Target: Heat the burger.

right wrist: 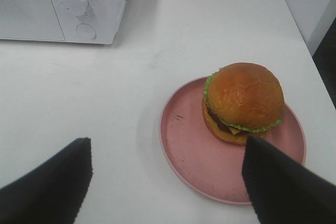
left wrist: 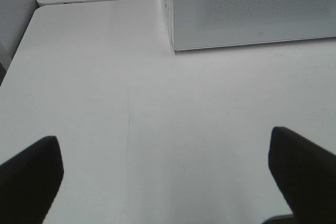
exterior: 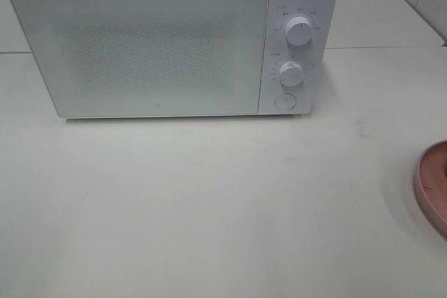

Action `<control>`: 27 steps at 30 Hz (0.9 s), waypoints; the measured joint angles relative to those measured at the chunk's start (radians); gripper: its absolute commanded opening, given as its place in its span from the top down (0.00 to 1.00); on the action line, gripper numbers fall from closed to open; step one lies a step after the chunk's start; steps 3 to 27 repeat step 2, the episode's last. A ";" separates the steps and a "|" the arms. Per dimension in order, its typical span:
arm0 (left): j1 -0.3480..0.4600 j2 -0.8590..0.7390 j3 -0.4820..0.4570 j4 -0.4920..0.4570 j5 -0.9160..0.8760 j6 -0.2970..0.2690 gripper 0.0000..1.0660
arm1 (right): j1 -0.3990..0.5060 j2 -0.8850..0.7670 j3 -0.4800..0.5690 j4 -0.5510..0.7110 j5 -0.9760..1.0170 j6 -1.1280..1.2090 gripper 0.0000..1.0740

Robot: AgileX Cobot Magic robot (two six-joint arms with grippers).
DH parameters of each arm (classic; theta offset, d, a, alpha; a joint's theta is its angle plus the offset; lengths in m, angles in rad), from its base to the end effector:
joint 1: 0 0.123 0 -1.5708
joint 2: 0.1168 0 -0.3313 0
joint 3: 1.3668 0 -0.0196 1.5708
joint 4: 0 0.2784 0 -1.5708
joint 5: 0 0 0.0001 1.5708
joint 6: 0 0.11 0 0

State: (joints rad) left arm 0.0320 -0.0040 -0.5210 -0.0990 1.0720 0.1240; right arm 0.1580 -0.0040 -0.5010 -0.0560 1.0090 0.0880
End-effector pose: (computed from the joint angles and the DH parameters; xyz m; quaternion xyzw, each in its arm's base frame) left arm -0.0140 -0.0100 0.2878 0.0418 0.8476 -0.0082 0.5290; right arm -0.0078 -0.0065 0.2874 -0.0289 0.8373 0.0391 0.5446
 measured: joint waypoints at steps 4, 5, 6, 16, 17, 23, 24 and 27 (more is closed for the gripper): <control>0.000 0.000 0.000 0.000 0.000 0.000 0.06 | 0.000 0.000 0.000 0.000 0.000 0.000 0.29; 0.000 0.000 0.000 0.000 0.000 0.000 0.06 | 0.000 0.000 0.000 0.000 0.000 0.000 0.29; 0.000 0.000 0.000 0.000 0.000 0.000 0.06 | 0.000 0.000 0.000 0.000 0.000 0.000 0.29; 0.000 0.000 0.000 0.000 0.000 0.000 0.06 | 0.000 0.000 0.000 0.000 0.000 0.000 0.29; 0.000 0.000 0.000 0.000 0.000 0.000 0.06 | 0.000 0.000 0.000 0.000 0.000 0.000 0.29; 0.000 0.000 0.000 0.000 0.000 0.000 0.06 | 0.000 0.000 0.000 0.000 0.000 0.000 0.29; 0.000 0.000 0.000 0.000 0.000 0.000 0.06 | 0.000 0.000 0.000 0.000 0.000 0.000 0.29; 0.000 0.000 0.000 0.000 0.000 0.000 0.06 | 0.000 0.000 0.000 0.000 0.000 0.000 0.29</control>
